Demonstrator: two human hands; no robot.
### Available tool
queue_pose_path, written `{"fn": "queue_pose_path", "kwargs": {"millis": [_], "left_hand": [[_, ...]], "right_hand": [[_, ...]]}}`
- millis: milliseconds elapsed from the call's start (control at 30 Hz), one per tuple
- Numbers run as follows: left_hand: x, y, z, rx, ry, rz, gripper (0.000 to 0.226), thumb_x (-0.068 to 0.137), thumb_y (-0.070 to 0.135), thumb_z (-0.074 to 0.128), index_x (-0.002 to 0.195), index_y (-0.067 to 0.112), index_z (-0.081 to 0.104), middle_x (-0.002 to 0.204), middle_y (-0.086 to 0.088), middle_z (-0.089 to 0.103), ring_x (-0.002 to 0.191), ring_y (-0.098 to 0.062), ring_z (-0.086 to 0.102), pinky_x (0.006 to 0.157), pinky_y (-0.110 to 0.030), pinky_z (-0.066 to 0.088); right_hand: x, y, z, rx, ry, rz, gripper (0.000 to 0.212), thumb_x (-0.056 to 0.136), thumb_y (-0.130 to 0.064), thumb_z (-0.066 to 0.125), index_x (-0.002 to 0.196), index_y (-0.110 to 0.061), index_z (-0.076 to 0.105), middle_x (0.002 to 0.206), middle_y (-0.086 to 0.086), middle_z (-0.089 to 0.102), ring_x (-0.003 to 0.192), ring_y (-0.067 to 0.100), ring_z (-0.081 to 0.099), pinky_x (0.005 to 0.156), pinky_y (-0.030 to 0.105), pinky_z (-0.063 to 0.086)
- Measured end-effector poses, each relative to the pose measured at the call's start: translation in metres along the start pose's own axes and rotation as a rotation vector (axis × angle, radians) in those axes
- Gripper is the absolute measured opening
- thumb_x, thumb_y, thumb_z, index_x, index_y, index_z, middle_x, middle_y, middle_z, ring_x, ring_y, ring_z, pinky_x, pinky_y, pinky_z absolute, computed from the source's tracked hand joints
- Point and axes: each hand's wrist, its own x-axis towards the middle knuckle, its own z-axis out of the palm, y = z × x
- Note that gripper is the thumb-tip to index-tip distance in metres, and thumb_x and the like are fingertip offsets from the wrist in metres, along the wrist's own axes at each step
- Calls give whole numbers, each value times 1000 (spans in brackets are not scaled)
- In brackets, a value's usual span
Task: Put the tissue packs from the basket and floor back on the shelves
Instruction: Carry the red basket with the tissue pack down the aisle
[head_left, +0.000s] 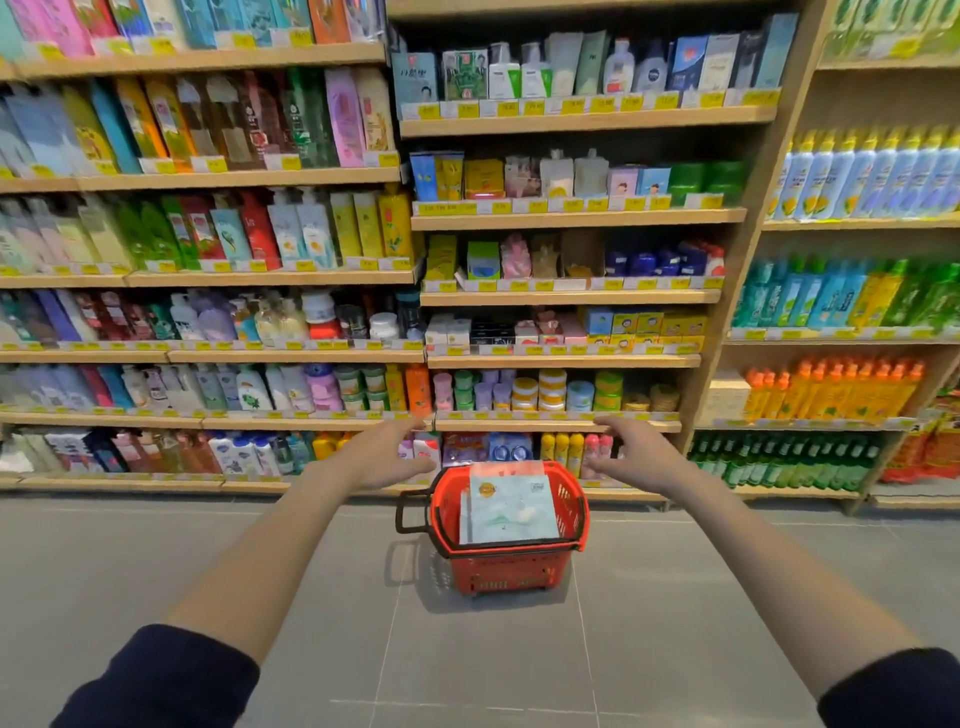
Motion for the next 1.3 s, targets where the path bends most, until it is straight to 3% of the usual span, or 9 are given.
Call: {"fn": "queue_pose_path", "kwargs": {"millis": [233,400,467,567,800,967,1033,1133,1300], "left_hand": [[104,-35,-6,-30,-52,41,69,81,43,63,139,18,37,141,-5,45,125,-20,46,98,-32,39],[168,-52,15,-26,-131,42,73,77,49,63,139,18,39,141,-4,46,126,-21,45,99,-31,37],[196,-57,25,-19,-164,41,82,71,59,60,139,19,38,143,-4,44,127,-20,44,100,-32,38],[248,-70,46,7,-200,8,74,79,50,62,140,16,36,143,-4,44,128,-20,44,97,-30,38],[358,-101,96,-73,-311,-142,67,81,41,65,137,14,40,139,-8,48,125,-23,47,97,-30,38],[409,-119,141,-183,-391,-321,60,83,34,65,136,15,42,135,-9,51,123,-25,49,98,-31,38],[425,-131,162,-208,-391,-376,52,84,29,65,131,15,47,128,-7,56,114,-23,53,89,-27,40],[445,-154,194,-293,-368,-436,47,83,22,66,127,16,52,115,-2,56,101,-19,52,82,-24,37],[470,-213,258,-348,-374,-494,60,73,46,69,128,31,50,120,1,53,110,-21,53,85,-29,40]], "right_hand": [[83,8,10,31,13,56,67,79,-33,65,136,-10,39,137,10,48,123,25,46,98,35,40],[138,33,26,62,30,69,71,66,-60,47,121,-15,54,115,6,63,104,23,57,75,26,39],[163,47,34,52,10,89,70,65,-58,48,121,-17,54,115,5,63,105,24,57,77,26,37],[210,78,47,79,-50,115,79,60,-58,49,125,-14,51,122,7,60,112,26,55,85,33,43],[316,152,76,124,-180,189,66,77,-26,68,134,-5,41,134,14,51,119,28,50,94,33,39],[374,201,103,141,-296,256,71,72,-37,67,130,-3,45,130,17,54,117,28,52,89,28,39],[392,220,118,138,-330,274,82,64,-50,61,130,-5,45,129,17,55,117,28,52,91,30,39],[414,252,147,143,-354,292,79,64,-47,59,130,-5,46,130,16,55,118,27,52,96,33,40],[434,309,220,124,-383,338,74,73,-48,61,134,-10,42,135,14,50,125,29,44,103,39,35]]}}
